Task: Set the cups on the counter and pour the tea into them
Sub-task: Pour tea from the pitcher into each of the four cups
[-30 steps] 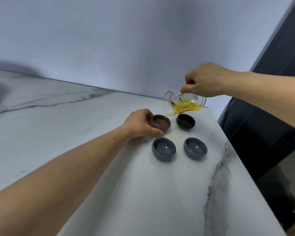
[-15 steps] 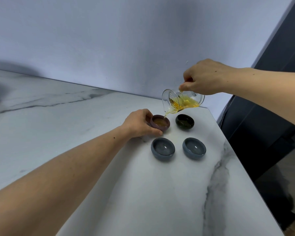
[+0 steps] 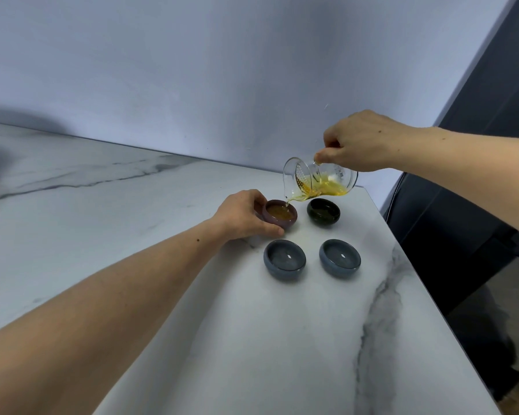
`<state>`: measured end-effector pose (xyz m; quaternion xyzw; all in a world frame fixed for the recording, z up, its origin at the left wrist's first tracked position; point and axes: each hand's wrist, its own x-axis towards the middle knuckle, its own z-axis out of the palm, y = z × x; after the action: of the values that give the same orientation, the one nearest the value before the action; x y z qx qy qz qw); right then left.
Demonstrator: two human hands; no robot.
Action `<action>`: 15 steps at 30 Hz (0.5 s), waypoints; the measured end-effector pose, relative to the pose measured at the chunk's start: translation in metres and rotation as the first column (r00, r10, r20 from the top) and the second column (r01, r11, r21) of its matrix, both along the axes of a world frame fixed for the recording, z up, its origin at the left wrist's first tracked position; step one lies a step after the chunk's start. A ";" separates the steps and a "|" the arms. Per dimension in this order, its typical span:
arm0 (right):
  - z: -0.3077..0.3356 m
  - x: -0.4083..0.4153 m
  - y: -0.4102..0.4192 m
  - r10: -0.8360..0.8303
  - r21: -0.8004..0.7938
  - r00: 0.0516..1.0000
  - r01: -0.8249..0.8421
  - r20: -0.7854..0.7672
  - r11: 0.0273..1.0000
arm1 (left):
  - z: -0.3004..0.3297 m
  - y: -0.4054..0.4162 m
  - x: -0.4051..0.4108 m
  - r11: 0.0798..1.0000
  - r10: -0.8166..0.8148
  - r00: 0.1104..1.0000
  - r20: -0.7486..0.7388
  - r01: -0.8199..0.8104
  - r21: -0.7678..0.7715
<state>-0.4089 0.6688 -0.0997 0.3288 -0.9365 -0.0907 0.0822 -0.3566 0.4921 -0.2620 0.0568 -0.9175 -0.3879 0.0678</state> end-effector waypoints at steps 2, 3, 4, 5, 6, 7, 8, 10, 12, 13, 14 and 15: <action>-0.003 0.000 0.005 -0.032 -0.032 0.999 0.033 0.029 0.999 | 0.001 0.000 0.001 1.000 -0.007 1.000 0.006 0.007 0.001; -0.005 0.000 0.008 -0.050 -0.050 0.998 0.053 0.049 0.997 | 0.001 0.000 0.001 1.000 -0.010 1.000 0.008 0.009 0.004; -0.006 0.000 0.011 -0.070 -0.069 0.995 0.075 0.069 0.995 | 0.002 0.000 0.002 1.000 -0.011 1.000 0.010 0.011 0.013; -0.006 0.001 0.015 -0.091 -0.095 0.992 0.100 0.091 0.990 | 0.002 0.000 0.002 1.000 -0.011 1.000 0.014 0.011 0.026; -0.006 0.002 0.019 -0.112 -0.125 0.987 0.126 0.115 0.984 | 0.003 0.000 0.003 0.999 -0.010 1.000 0.017 0.010 0.038; -0.005 0.003 0.022 -0.132 -0.159 0.981 0.154 0.142 0.975 | 0.003 0.000 0.004 0.999 -0.011 1.000 0.021 0.010 0.045; -0.005 0.004 0.025 -0.151 -0.195 0.974 0.184 0.172 0.963 | 0.003 0.000 0.004 0.999 -0.011 1.000 0.024 0.009 0.050; -0.003 0.004 0.031 -0.177 -0.274 0.955 0.241 0.240 0.931 | 0.004 0.001 0.005 0.998 -0.014 0.999 0.032 0.012 0.060; -0.002 0.003 0.036 -0.186 -0.340 0.933 0.291 0.309 0.894 | 0.005 0.000 0.006 0.998 -0.024 0.999 0.041 0.022 0.051; -0.002 0.003 0.039 -0.191 -0.358 0.922 0.313 0.338 0.880 | 0.005 0.000 0.007 0.999 -0.026 0.999 0.046 0.024 0.044; -0.002 0.004 0.041 -0.198 -0.369 0.913 0.332 0.356 0.868 | 0.005 0.000 0.009 0.999 -0.023 0.999 0.047 0.021 0.039; -0.002 0.005 0.042 -0.206 -0.380 0.907 0.349 0.368 0.857 | 0.006 -0.001 0.011 0.999 -0.015 0.999 0.045 0.014 0.033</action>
<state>-0.4040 0.7111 -0.1017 0.1719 -0.9713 0.1642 -0.0104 -0.3455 0.4915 -0.2559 0.0600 -0.9127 -0.4018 0.0432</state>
